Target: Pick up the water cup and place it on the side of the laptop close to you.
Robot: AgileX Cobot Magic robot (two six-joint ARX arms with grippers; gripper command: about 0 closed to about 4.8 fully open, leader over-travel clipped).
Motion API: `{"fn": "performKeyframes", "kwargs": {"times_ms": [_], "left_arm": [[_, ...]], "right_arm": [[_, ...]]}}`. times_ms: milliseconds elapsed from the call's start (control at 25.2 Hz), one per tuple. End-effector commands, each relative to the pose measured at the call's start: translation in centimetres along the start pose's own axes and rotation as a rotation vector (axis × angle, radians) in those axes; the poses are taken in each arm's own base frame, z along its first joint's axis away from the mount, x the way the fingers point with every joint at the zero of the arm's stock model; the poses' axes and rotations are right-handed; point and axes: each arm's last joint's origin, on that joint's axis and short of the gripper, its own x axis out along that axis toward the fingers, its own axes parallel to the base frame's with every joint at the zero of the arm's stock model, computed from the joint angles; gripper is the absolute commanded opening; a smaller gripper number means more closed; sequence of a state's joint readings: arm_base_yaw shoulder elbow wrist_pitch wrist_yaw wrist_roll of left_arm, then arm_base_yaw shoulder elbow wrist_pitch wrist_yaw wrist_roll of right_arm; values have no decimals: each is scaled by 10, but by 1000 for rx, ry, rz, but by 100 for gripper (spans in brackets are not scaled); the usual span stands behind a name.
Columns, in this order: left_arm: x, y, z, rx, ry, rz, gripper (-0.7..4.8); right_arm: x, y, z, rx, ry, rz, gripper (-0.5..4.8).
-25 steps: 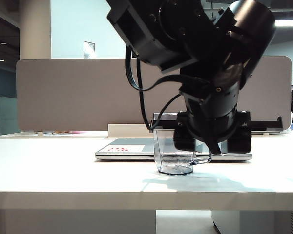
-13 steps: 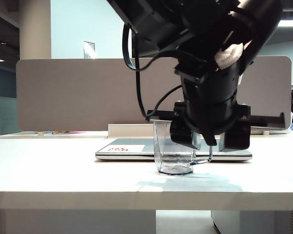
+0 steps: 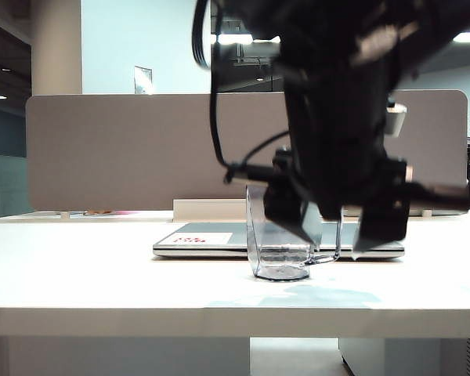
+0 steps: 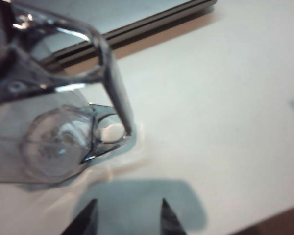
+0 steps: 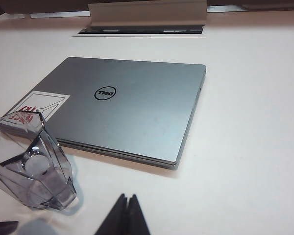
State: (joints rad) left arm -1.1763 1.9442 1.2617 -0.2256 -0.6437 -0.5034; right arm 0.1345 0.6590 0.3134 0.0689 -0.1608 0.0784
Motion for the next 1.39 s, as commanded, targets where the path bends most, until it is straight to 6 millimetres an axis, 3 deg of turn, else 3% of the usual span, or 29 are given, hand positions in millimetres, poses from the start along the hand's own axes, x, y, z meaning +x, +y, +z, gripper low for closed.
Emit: {"fn": "performKeyframes", "kwargs": {"times_ms": [40,79,357,436,634,713,872,1070,1228,1387], "left_arm": [[-23,12,14,54,-13,22,117],[-34,18,24,90,-42,22,81],[-78,50,63,151,-184,39,57],[-91,80,83,141,-227,55,51],[-101,126,104,110,-256,48,51],[-108,164,115,102,-271,66,51],[-113,202,117,75,-289,105,51],[-115,255,106,-15,-308,123,51],[-117,277,88,-48,-312,132,51],[-119,295,57,-84,-337,133,51]], "right_arm": [[-1,1,3,-4,-21,4,-8],[-1,1,3,-4,-21,4,-9],[-1,1,3,-4,-21,4,-8],[-1,1,3,-4,-21,4,-9],[-1,1,3,-4,-20,4,-8],[-1,1,3,-4,-22,3,-8],[-1,3,3,-5,-18,73,-8],[-1,0,3,-4,-26,-23,-8],[-5,0,5,-4,-47,-25,-9],[-19,0,3,-7,-89,-107,-8]]}}
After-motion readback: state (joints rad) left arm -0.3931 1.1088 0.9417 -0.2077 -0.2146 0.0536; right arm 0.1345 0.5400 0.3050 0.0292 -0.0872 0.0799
